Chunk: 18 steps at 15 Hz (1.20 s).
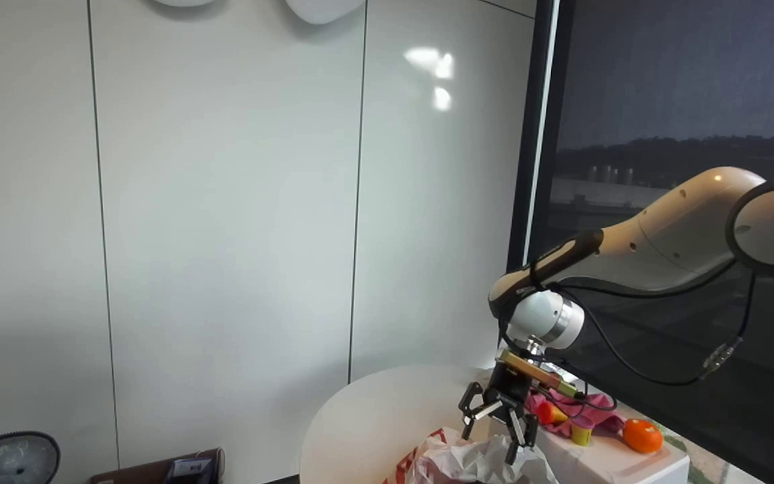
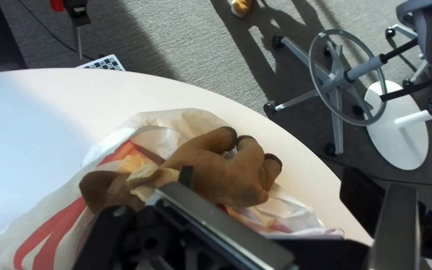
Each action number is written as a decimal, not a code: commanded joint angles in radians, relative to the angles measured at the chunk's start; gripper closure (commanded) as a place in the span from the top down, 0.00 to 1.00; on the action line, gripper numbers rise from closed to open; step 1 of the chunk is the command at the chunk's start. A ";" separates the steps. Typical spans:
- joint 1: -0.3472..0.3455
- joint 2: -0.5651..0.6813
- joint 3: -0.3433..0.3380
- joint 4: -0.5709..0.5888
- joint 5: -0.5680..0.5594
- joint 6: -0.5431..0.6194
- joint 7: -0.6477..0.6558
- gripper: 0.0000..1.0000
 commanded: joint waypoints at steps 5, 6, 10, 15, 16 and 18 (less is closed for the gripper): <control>0.147 -0.101 0.094 -0.215 -0.277 0.127 0.005 1.00; 0.163 -0.112 0.108 -0.246 -0.308 0.158 -0.004 1.00; 0.213 -0.113 0.134 -0.353 -0.466 0.334 -0.001 1.00; 0.257 -0.120 0.123 -0.488 -0.705 0.617 0.051 1.00; 0.227 -0.072 0.140 -0.422 -0.640 0.532 0.022 1.00; 0.235 -0.076 0.138 -0.455 -0.683 0.589 0.035 1.00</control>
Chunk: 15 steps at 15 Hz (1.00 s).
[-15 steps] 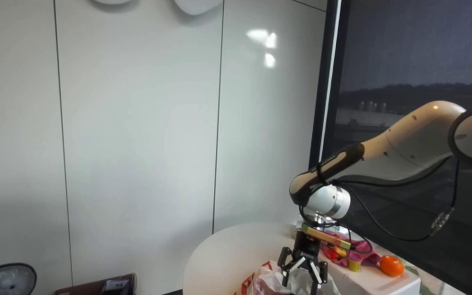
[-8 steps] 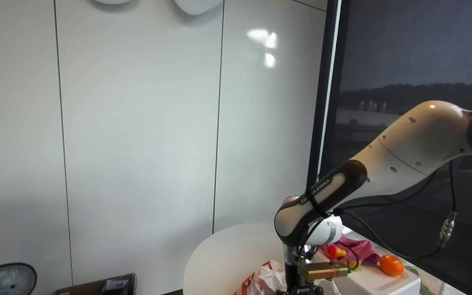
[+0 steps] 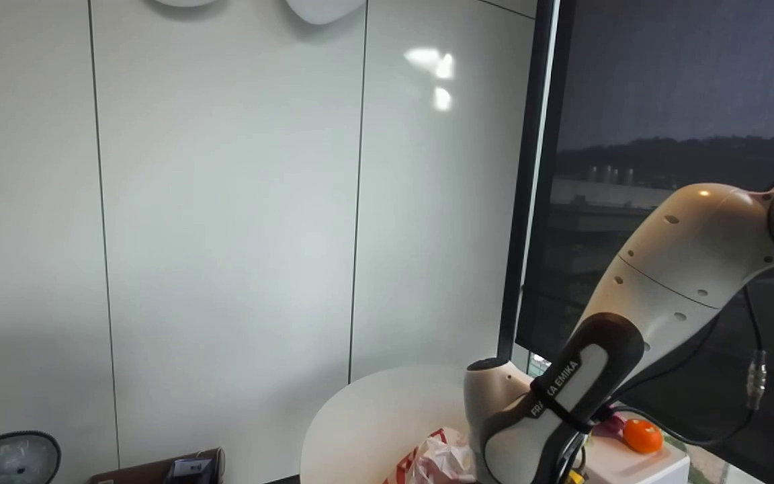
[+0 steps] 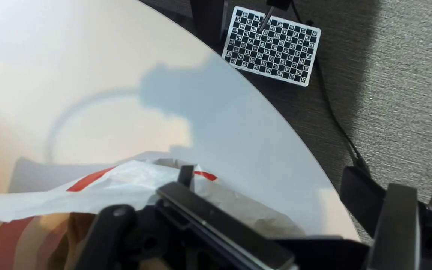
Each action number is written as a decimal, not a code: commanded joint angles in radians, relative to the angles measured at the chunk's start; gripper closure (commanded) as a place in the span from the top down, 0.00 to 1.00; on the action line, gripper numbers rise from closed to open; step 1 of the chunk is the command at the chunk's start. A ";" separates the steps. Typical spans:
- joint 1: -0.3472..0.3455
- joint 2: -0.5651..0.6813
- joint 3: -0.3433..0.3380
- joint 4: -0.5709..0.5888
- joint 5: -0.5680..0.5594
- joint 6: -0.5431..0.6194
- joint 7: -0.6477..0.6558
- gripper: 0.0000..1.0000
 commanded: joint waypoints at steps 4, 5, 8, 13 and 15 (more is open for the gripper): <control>-0.019 0.018 0.034 -0.009 0.048 0.014 -0.043 1.00; -0.017 0.030 0.044 -0.007 0.061 0.026 -0.049 1.00; -0.007 0.053 0.064 0.010 0.097 0.089 -0.023 1.00; 0.040 0.027 0.014 0.043 0.005 0.241 0.058 1.00; 0.065 0.032 -0.032 0.065 -0.072 0.293 0.107 1.00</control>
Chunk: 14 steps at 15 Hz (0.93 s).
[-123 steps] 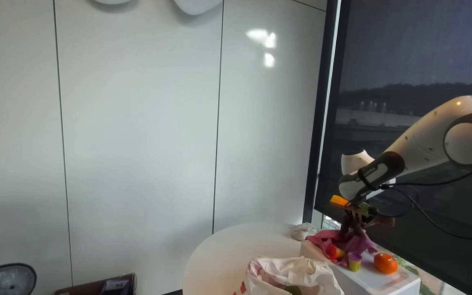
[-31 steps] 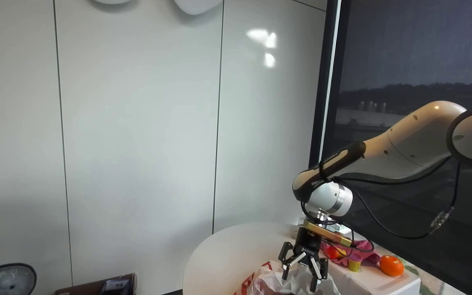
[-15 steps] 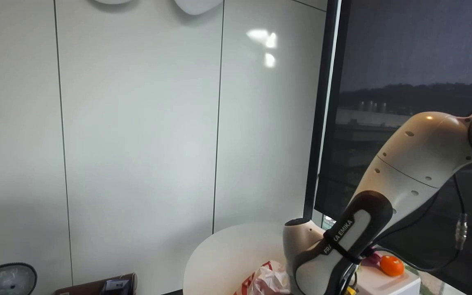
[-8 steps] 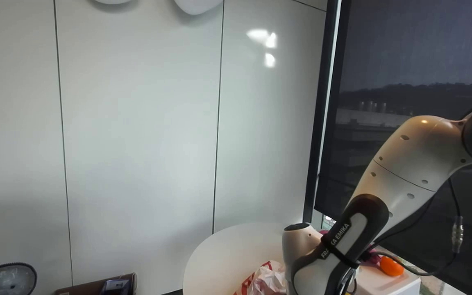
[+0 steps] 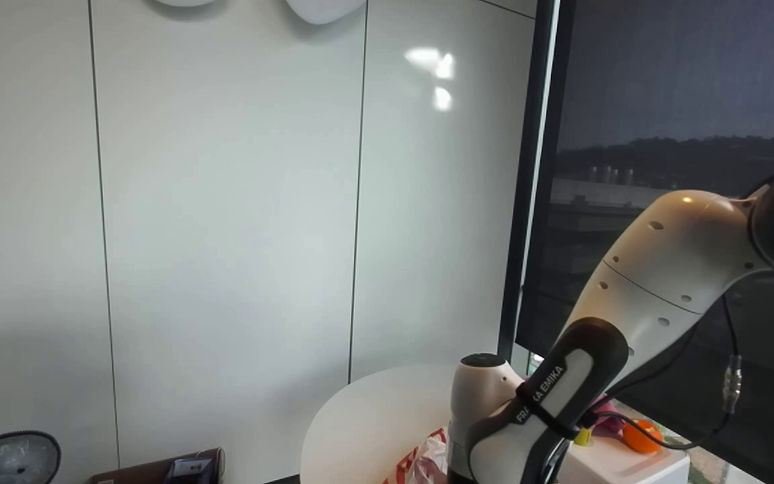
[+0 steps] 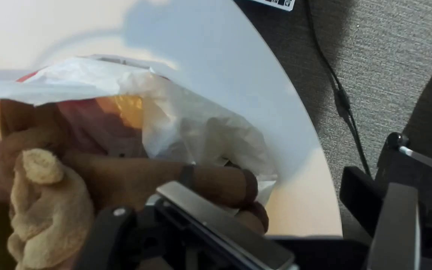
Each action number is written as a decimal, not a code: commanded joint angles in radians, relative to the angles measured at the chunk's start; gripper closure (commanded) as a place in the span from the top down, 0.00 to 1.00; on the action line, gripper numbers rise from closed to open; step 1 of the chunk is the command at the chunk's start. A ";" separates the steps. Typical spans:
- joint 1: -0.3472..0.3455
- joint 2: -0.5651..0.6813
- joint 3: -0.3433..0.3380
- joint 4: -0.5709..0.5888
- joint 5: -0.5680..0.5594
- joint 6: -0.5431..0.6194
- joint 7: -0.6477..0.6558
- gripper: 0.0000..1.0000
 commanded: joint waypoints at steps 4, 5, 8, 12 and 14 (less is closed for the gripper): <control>0.137 0.024 -0.215 0.061 -0.315 0.128 0.224 1.00; 0.152 0.028 -0.239 0.061 -0.350 0.128 0.254 1.00; 0.151 0.053 -0.246 0.059 -0.357 0.117 0.284 1.00; 0.147 0.086 -0.231 0.061 -0.324 0.121 0.275 0.75; 0.166 0.097 -0.259 0.064 -0.348 0.128 0.294 0.66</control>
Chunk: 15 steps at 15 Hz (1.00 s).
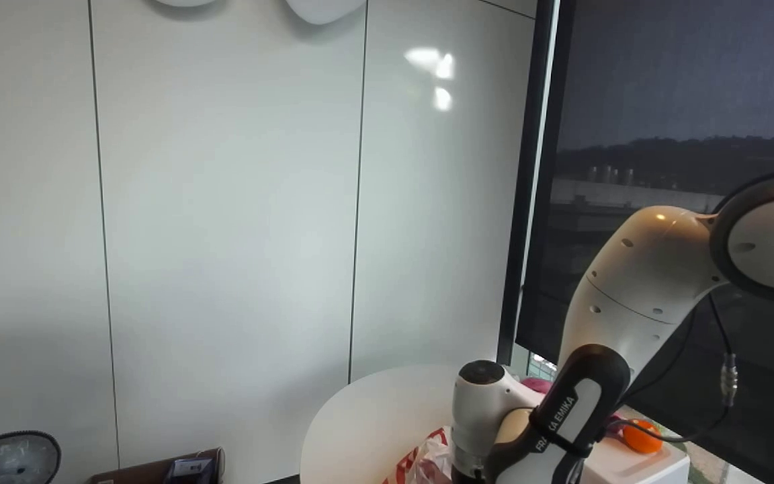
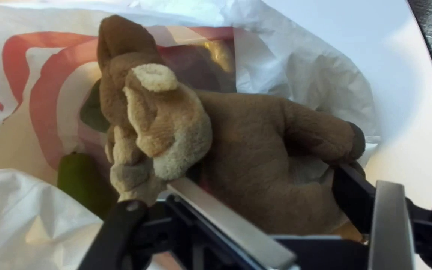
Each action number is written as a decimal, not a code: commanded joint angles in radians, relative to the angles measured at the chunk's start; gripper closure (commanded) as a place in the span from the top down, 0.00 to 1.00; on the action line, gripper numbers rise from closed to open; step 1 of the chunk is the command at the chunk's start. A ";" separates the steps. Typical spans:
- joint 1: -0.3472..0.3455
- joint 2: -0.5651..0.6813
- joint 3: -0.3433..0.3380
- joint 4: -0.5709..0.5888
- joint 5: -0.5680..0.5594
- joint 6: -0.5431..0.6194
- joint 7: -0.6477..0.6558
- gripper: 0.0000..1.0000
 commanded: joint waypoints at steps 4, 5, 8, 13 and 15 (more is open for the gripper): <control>0.032 0.021 -0.064 0.014 -0.013 0.027 0.048 0.36; 0.031 0.016 -0.073 0.011 -0.013 0.024 0.053 0.27; 0.023 0.001 -0.099 0.006 -0.004 0.034 0.070 0.18; -0.002 -0.015 -0.128 0.001 0.027 0.043 0.092 0.20; -0.016 -0.029 -0.126 -0.011 0.045 0.048 0.091 0.20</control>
